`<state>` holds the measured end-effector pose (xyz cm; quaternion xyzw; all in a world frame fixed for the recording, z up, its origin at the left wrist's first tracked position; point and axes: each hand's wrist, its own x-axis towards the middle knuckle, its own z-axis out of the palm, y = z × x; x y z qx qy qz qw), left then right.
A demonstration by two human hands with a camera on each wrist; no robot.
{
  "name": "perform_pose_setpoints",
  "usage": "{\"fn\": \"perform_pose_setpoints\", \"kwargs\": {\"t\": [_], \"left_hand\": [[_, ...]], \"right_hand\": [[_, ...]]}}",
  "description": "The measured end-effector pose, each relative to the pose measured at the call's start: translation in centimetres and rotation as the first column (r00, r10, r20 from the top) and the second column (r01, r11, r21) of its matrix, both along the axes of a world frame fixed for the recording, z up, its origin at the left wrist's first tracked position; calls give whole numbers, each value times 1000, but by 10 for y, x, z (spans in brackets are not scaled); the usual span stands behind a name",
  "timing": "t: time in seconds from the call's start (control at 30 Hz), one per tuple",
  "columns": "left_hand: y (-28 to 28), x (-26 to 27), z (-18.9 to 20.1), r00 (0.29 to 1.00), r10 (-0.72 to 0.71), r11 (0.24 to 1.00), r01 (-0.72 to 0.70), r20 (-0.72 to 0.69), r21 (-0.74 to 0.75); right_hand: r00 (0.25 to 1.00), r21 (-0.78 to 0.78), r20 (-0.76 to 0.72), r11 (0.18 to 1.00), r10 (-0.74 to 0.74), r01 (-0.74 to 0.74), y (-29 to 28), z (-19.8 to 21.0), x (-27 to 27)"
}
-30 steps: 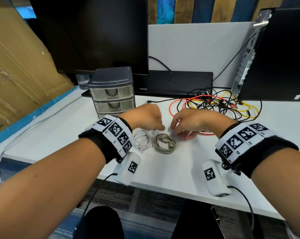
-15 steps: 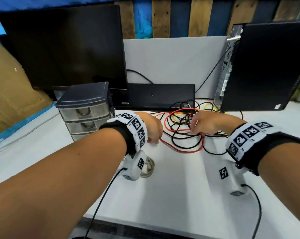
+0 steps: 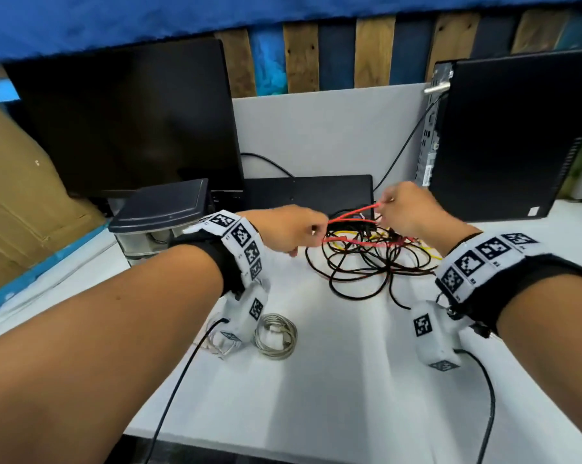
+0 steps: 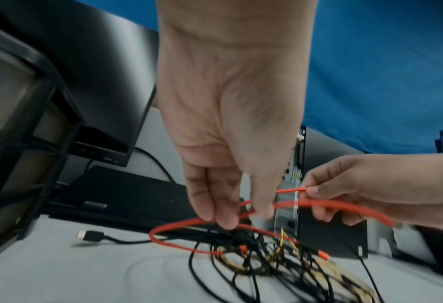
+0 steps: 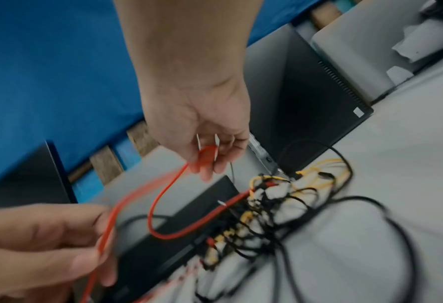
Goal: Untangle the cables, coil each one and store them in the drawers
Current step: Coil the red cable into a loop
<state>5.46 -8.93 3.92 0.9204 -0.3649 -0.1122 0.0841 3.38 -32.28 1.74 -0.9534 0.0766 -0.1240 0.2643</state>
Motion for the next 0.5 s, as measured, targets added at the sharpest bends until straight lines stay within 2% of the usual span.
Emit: {"fn": "perform_pose_setpoints", "kwargs": {"t": [0.03,0.1,0.17,0.27,0.33,0.4,0.47,0.5], "left_hand": [[2,-2,7,999,31,992,-27,29,-123],[6,-5,22,989,92,946,-52,112,-320],[8,-9,35,974,138,891,-42,181,-453],[15,-22,59,950,199,784,-7,240,-621],[19,-33,74,919,247,716,40,306,-697],[23,-43,86,929,269,615,36,254,-787],[25,-52,95,963,248,519,-37,109,-854],[27,-54,97,972,228,506,-75,50,-859]], "right_hand": [[996,139,84,990,-1,-11,2,12,-3],[981,386,180,913,70,-136,15,38,-13],[960,438,194,857,204,-271,32,65,-31],[891,240,126,858,437,-455,59,104,-59],[869,29,131,874,478,-485,75,120,-69],[869,-160,226,897,439,-412,91,131,-72],[859,-216,366,931,357,-295,105,142,-79],[844,-218,440,948,306,-230,110,148,-83]]}}
